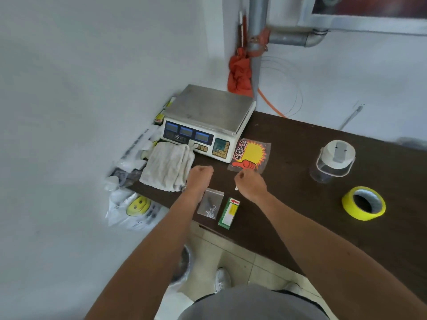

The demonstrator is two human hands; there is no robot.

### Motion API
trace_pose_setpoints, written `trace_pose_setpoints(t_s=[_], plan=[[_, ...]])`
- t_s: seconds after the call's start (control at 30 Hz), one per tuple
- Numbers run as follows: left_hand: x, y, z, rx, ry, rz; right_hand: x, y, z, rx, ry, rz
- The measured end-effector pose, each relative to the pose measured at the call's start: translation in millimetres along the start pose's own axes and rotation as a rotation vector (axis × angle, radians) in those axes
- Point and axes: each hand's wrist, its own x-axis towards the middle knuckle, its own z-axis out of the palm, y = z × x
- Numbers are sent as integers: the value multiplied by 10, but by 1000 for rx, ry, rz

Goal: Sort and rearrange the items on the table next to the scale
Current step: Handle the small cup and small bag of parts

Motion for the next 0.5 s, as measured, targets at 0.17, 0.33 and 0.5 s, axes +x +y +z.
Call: trace_pose_setpoints(t_s=[0.17,0.33,0.5], plan=[[93,-151,-500,9,167,14,6,-461,287,-52,-209,-52],[60,-309,-801,102,264,-29,-10,-650,591,2,-337,20],[73,-523,-855,178,164,-72,-97,-772,780,63,-403,89]])
